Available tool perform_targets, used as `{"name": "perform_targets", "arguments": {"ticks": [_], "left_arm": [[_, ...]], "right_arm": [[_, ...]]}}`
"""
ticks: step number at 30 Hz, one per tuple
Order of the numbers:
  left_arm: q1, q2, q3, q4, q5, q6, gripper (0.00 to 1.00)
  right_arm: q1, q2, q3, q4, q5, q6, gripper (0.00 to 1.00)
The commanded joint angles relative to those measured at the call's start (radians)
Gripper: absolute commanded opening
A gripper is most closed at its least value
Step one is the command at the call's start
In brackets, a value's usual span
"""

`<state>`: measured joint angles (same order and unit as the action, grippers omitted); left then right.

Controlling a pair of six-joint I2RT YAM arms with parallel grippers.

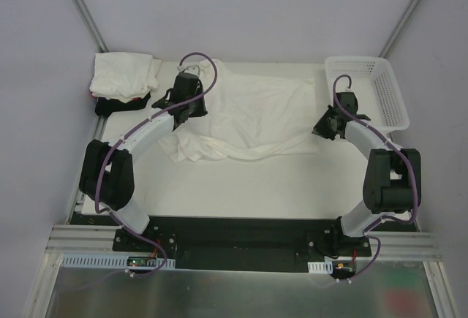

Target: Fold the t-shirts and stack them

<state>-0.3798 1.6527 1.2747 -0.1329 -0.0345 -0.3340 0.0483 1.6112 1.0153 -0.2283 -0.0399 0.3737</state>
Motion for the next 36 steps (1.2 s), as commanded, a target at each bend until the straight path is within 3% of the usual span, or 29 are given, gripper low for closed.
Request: {"name": "perform_targets", "arguments": {"ticks": [1,3,9,10,14,16,20,27,36], "left_arm": [[-0.091,-0.117,-0.09,0.0,-0.233,-0.046,0.2],[-0.155,-0.155,-0.13,-0.048,-0.354,-0.074,0.19],[-0.172,-0.332,-0.315,-0.175,-0.389,-0.273,0.27],[-0.172,-0.359,-0.337,-0.184,-0.437,-0.29,0.36],[-0.169,-0.519,-0.417,-0.215,-0.623,-0.338,0.56],[-0.162,-0.556,-0.426,-0.214,-0.703,-0.355,0.59],[-0.128,-0.535,-0.39,-0.212,-0.751,-0.356,0.76],[0.04,-0.403,-0.354,-0.174,-0.598,-0.441,0.91],[0.137,-0.283,-0.348,0.053,-0.325,-0.5,0.89]], "right_arm": [[-0.002,-0.027,0.048,-0.013,0.0,0.002,0.01],[-0.002,-0.011,0.052,-0.003,-0.011,0.007,0.01],[-0.004,0.03,0.069,0.018,-0.046,0.025,0.01],[-0.007,0.032,0.068,0.018,-0.043,0.027,0.01],[-0.018,0.032,0.057,0.029,-0.058,0.028,0.01],[-0.019,0.029,0.051,0.038,-0.072,0.033,0.01],[-0.021,0.027,0.04,0.044,-0.08,0.039,0.01],[-0.031,0.006,0.011,0.058,-0.091,0.044,0.01],[-0.033,0.006,-0.004,0.066,-0.101,0.047,0.01]]}}
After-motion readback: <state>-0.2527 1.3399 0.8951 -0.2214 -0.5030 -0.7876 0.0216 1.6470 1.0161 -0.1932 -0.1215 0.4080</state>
